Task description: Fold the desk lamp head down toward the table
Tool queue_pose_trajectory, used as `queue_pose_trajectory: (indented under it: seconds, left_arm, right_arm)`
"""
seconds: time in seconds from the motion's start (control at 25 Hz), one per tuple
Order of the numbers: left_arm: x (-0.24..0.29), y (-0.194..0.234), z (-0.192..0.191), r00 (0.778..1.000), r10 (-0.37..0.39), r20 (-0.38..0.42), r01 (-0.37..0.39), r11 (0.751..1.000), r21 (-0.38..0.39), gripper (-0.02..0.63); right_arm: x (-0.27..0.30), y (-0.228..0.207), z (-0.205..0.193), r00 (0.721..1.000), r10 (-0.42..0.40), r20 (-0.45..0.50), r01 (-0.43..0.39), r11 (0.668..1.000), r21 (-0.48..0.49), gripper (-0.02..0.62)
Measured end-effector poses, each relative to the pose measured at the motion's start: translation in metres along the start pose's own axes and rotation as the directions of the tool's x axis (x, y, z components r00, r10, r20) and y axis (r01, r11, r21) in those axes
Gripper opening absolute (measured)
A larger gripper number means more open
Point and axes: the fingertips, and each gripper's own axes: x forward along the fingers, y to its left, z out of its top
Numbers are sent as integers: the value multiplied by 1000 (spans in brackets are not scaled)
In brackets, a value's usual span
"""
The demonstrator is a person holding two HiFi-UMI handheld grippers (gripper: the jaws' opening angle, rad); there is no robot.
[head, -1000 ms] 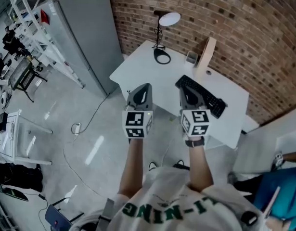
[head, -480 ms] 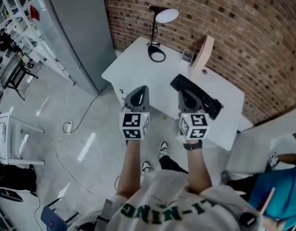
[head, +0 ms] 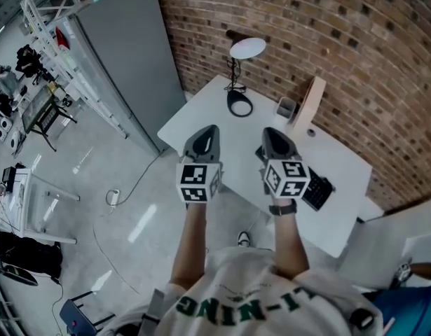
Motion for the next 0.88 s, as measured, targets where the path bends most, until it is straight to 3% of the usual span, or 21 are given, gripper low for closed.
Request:
queue_pose_trajectory:
  seconds: [0.36, 0.88]
  left_arm:
    - [64, -10, 5, 998, 59, -9, -58, 998, 13, -6]
    - [122, 15, -10, 997, 65, -40, -65, 998, 15, -6]
  right_arm:
    - [44, -50, 11, 998, 66, -3, -66, 998, 6, 15]
    - [117, -69, 25, 991, 134, -10, -135, 987, -85, 15]
